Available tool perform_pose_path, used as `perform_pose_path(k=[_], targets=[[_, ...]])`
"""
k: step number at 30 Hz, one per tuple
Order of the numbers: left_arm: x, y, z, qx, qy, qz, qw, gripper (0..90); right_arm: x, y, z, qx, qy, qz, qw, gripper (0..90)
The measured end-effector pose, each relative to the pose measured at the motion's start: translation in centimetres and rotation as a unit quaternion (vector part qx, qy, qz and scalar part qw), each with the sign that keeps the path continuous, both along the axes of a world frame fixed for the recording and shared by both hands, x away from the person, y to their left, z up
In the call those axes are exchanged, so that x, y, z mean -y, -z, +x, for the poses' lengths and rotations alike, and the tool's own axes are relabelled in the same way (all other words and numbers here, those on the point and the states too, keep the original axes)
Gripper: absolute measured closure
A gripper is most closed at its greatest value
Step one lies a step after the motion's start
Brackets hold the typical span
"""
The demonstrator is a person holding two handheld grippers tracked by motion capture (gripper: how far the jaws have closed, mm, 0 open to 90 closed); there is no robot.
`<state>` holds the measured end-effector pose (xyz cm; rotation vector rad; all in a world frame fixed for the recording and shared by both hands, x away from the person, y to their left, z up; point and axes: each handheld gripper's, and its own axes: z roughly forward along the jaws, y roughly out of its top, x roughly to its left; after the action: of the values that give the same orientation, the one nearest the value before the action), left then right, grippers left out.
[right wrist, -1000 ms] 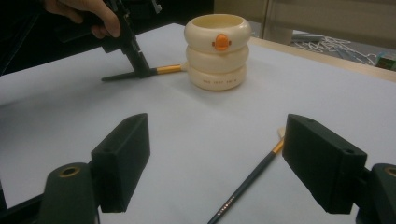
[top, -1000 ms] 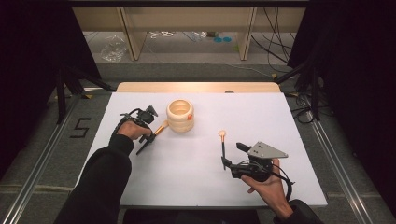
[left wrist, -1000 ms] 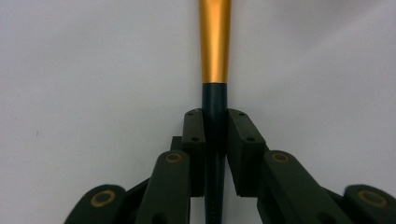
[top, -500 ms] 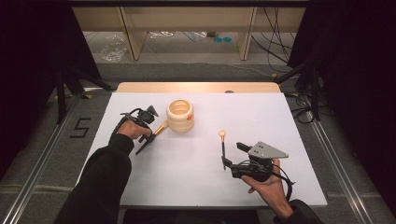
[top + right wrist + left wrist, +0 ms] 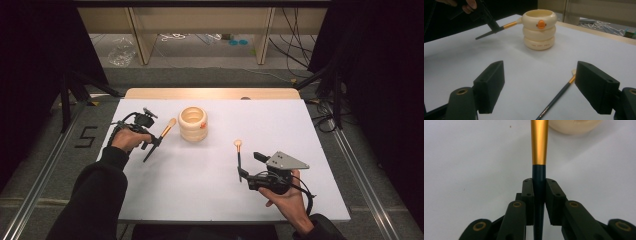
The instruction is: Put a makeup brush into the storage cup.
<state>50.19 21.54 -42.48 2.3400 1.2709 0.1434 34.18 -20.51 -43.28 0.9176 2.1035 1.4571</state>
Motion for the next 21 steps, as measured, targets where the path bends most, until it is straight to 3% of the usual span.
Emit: perform_pose_path(k=[6, 8, 12, 14, 16, 18, 19, 20, 21], targets=[[-0.7, -1.1, -1.4, 0.031, -0.004, -0.054, 0.9981, 78.2, 0.0, 0.0, 0.0, 0.002, 0.002, 0.003, 1.0, 24.9], [-0.9, -1.2, -2.0, 0.04, 0.0, -0.057, 0.9976, 78.2, 0.0, 0.0, 0.0, 0.001, 0.001, 0.002, 1.0, 24.9], [-1.0, -1.3, -3.1, 0.066, -0.007, -0.091, 0.9936, 78.2, -0.1, 0.0, 0.0, 0.002, 0.002, 0.004, 1.0, 24.9], [-0.9, -1.4, -3.3, 0.067, -0.005, -0.098, 0.993, 78.2, -0.1, 0.0, 0.0, 0.005, 0.004, 0.005, 1.0, 24.9], [-0.7, -1.5, -4.1, 0.081, -0.002, -0.125, 0.9888, 78.2, -0.1, 0.0, 0.1, 0.001, 0.001, 0.006, 1.0, 24.9], [-0.7, -1.5, -4.3, 0.081, 0.002, -0.132, 0.9878, 78.2, -0.1, 0.0, 0.1, -0.004, 0.0, 0.008, 1.0, 24.9], [-0.3, -1.6, -4.8, 0.086, -0.006, -0.159, 0.9835, 78.2, -0.1, 0.0, 0.1, -0.011, -0.002, 0.011, 0.9999, 24.9], [-0.3, -1.6, -4.8, 0.086, -0.006, -0.159, 0.9835, 78.2, -0.2, 0.0, 0.2, -0.012, -0.003, 0.02, 0.9997, 24.9], [-0.1, -1.6, -5.1, 0.086, -0.003, -0.169, 0.9818, 78.2, -0.1, -0.1, 0.2, -0.013, 0.0, 0.014, 0.9998, 24.9]])
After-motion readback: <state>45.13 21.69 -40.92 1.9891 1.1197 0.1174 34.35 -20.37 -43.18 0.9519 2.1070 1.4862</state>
